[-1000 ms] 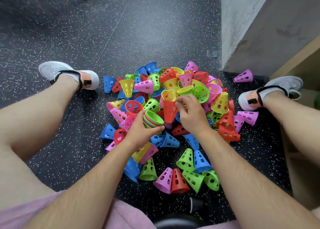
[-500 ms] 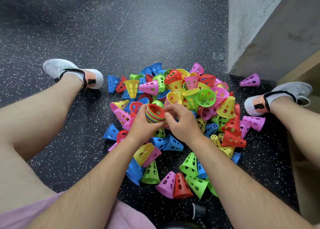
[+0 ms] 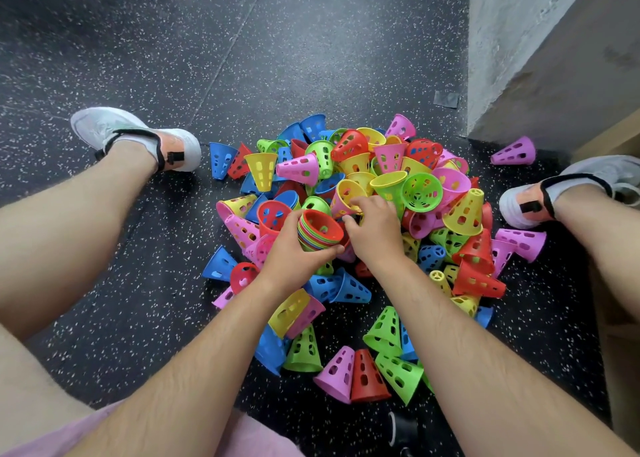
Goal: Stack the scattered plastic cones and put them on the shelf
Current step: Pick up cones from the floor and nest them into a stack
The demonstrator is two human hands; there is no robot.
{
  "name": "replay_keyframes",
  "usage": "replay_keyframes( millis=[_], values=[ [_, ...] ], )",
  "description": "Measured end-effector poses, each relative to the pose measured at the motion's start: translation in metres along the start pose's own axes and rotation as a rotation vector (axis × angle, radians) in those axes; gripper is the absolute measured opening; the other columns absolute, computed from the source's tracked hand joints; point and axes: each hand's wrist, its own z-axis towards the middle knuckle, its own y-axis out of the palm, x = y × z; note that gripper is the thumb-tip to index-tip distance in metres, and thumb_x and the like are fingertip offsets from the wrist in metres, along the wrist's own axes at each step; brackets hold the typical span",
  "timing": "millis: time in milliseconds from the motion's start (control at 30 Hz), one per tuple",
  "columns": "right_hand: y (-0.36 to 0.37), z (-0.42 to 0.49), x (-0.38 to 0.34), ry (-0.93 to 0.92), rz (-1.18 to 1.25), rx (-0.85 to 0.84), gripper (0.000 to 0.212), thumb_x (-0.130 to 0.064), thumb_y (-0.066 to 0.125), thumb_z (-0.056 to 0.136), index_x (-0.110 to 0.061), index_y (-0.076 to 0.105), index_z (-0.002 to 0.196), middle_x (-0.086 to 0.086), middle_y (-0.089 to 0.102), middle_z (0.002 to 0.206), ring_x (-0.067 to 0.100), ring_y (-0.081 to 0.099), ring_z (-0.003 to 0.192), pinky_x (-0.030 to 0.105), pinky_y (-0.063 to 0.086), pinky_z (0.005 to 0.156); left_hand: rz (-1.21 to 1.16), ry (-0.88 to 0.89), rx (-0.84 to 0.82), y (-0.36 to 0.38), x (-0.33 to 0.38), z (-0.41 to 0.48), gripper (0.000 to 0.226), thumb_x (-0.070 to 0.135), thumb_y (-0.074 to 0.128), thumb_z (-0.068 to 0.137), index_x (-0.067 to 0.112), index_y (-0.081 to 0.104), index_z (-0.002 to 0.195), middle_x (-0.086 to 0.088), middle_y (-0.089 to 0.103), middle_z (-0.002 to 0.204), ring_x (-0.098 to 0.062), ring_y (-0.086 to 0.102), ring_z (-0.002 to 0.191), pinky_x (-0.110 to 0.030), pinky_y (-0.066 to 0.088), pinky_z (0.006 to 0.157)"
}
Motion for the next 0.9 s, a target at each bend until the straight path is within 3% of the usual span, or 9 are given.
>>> replay_keyframes(
  millis=[200,300,400,467,600,733,900],
  values=[
    [0.004,0.007,-0.003,-0.008,0.001,0.074,0.024,-0.03,0.056,0.1,-0.022,0.072,0.116,0.002,0.06,0.112,0.028,0.045,0.112,0.042,0.038,0.098,-0.008,-0.021,0.007,0.0,-0.004,0.0,0.072,0.023,0.093,0.075,0.02,0.05,0.133,0.006,0.067,0.114,0.001,0.067,0.099,-0.009,0.05,0.08],
    [0.0,0.006,-0.001,-0.03,0.109,0.116,0.024,-0.028,0.054,0.102,-0.019,0.071,0.117,0.007,0.055,0.122,0.027,0.046,0.118,0.042,0.042,0.101,-0.005,-0.028,0.0,-0.001,-0.003,0.0,0.071,0.025,0.093,0.076,0.022,0.05,0.132,0.006,0.068,0.114,0.004,0.067,0.096,-0.008,0.05,0.078],
    [-0.009,0.001,-0.002,-0.057,0.216,0.128,0.024,-0.027,0.056,0.102,-0.015,0.07,0.117,0.015,0.046,0.142,0.026,0.045,0.128,0.025,0.034,0.1,-0.003,-0.029,0.01,-0.003,0.0,-0.001,0.068,0.023,0.092,0.077,0.02,0.051,0.131,0.005,0.068,0.111,0.009,0.065,0.091,-0.006,0.048,0.075],
    [-0.014,-0.004,-0.004,-0.078,0.263,0.112,0.026,-0.028,0.055,0.103,-0.014,0.07,0.12,0.014,0.048,0.142,0.025,0.046,0.13,0.02,0.032,0.1,0.002,-0.021,0.019,-0.003,0.002,-0.003,0.066,0.021,0.092,0.077,0.019,0.051,0.13,0.005,0.068,0.11,0.01,0.065,0.089,-0.006,0.048,0.075],
    [-0.02,-0.01,-0.01,-0.14,0.325,0.135,0.027,-0.03,0.056,0.102,-0.017,0.07,0.121,0.011,0.058,0.136,0.023,0.052,0.128,0.036,0.042,0.107,-0.014,-0.005,0.045,-0.006,0.006,-0.007,0.064,0.019,0.092,0.077,0.02,0.052,0.127,0.006,0.069,0.107,0.01,0.066,0.087,-0.008,0.049,0.076],
    [-0.028,-0.018,-0.022,-0.188,0.329,0.171,0.024,-0.028,0.058,0.101,-0.018,0.071,0.119,0.009,0.056,0.14,0.021,0.051,0.13,0.022,0.036,0.102,-0.034,0.023,0.082,-0.014,0.012,-0.011,0.068,0.026,0.094,0.074,0.022,0.053,0.127,0.007,0.07,0.11,0.001,0.069,0.096,-0.022,0.053,0.089],
    [-0.035,-0.024,-0.036,-0.244,0.379,0.222,0.022,-0.025,0.061,0.1,-0.017,0.072,0.117,0.009,0.059,0.137,0.021,0.055,0.127,0.015,0.035,0.101,-0.046,0.049,0.127,-0.023,0.019,-0.017,0.069,0.023,0.094,0.074,0.02,0.052,0.129,0.007,0.065,0.11,0.006,0.066,0.091,-0.019,0.053,0.087]
  ],
)
